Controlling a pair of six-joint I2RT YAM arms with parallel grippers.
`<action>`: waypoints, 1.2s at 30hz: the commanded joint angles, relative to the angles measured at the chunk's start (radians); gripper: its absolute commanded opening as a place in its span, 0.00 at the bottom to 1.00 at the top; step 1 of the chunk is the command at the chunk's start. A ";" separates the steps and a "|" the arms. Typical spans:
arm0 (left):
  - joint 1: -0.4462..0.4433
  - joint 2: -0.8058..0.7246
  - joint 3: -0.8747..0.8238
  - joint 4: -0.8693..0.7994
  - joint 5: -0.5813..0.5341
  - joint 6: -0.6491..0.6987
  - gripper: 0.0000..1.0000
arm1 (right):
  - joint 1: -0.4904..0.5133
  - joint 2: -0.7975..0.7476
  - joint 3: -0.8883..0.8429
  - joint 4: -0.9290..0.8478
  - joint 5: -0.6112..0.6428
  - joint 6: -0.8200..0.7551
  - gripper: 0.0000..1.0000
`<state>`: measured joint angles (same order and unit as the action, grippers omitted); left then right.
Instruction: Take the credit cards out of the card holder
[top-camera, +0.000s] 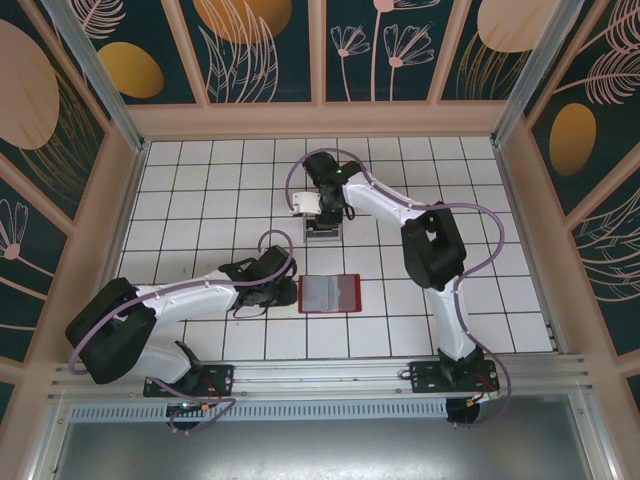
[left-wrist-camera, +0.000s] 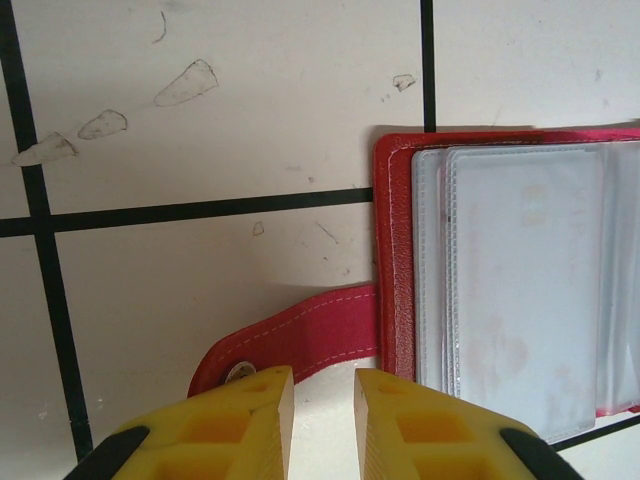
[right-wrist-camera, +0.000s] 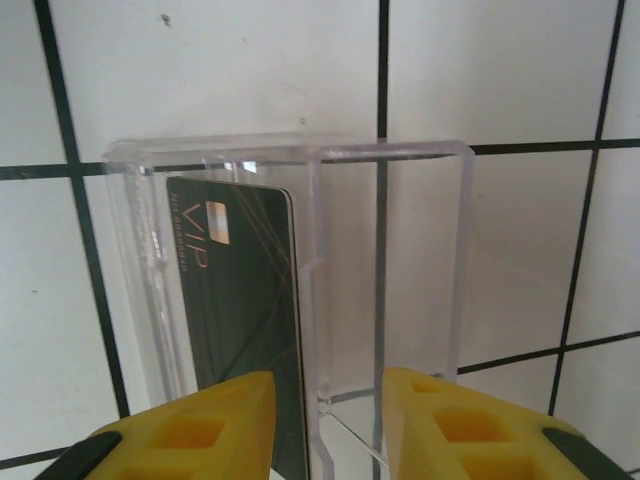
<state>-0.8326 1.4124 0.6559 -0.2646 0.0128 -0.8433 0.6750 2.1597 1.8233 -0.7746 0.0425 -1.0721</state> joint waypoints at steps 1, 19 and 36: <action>-0.006 -0.019 -0.010 -0.001 -0.025 -0.014 0.25 | 0.009 -0.083 -0.043 0.086 0.067 0.008 0.34; 0.067 -0.023 0.001 0.049 -0.022 0.028 0.24 | 0.017 -0.379 -0.399 0.377 0.096 0.860 0.24; 0.198 0.010 0.064 0.052 -0.005 0.134 0.25 | 0.090 -0.650 -0.786 0.442 -0.150 1.718 0.17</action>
<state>-0.6495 1.4113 0.6880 -0.2199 -0.0013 -0.7464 0.7464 1.5452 1.0702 -0.3470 -0.0238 0.4351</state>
